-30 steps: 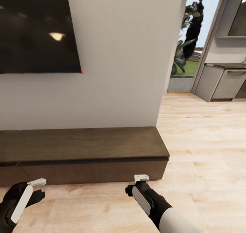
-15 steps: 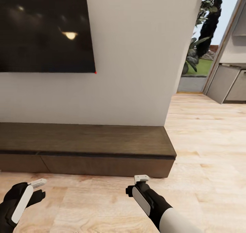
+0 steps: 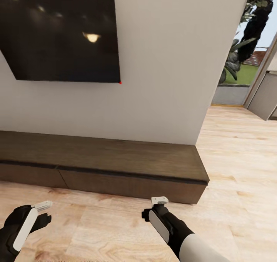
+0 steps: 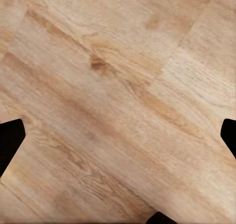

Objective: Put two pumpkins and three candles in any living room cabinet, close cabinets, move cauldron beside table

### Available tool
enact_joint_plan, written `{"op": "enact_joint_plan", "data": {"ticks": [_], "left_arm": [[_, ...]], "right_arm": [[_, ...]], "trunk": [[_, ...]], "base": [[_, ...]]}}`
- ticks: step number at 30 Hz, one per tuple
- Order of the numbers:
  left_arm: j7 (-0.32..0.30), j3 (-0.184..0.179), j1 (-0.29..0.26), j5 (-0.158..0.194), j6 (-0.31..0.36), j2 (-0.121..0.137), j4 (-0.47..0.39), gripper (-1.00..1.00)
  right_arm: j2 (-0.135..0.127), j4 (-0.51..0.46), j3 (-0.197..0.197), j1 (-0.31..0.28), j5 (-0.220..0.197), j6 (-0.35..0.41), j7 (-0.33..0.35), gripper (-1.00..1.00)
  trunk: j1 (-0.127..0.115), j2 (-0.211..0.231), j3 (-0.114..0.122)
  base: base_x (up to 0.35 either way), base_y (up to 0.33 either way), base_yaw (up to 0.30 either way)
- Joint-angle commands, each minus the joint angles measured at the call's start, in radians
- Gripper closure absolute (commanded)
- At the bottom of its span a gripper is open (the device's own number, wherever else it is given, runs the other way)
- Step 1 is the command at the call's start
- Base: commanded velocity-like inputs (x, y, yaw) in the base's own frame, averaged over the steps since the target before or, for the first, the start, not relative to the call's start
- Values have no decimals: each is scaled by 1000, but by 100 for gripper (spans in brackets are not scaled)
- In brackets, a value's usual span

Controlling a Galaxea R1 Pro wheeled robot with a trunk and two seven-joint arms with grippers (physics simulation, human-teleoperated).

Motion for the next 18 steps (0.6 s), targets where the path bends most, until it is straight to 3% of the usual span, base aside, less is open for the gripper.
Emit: {"op": "enact_joint_plan", "data": {"ticks": [1,18], "left_arm": [[9,0,0,10,3,1,-1,-100],[9,-4,0,10,3,-2,-10,-100]], "right_arm": [[0,-1,3,-1,-8,2,-9,-100],[0,1,3,-1,-8,2,-9,-100]], "trunk": [[-4,7,1],[-69,126,32]], "base": [[0,0,182],[-18,0,182]]}}
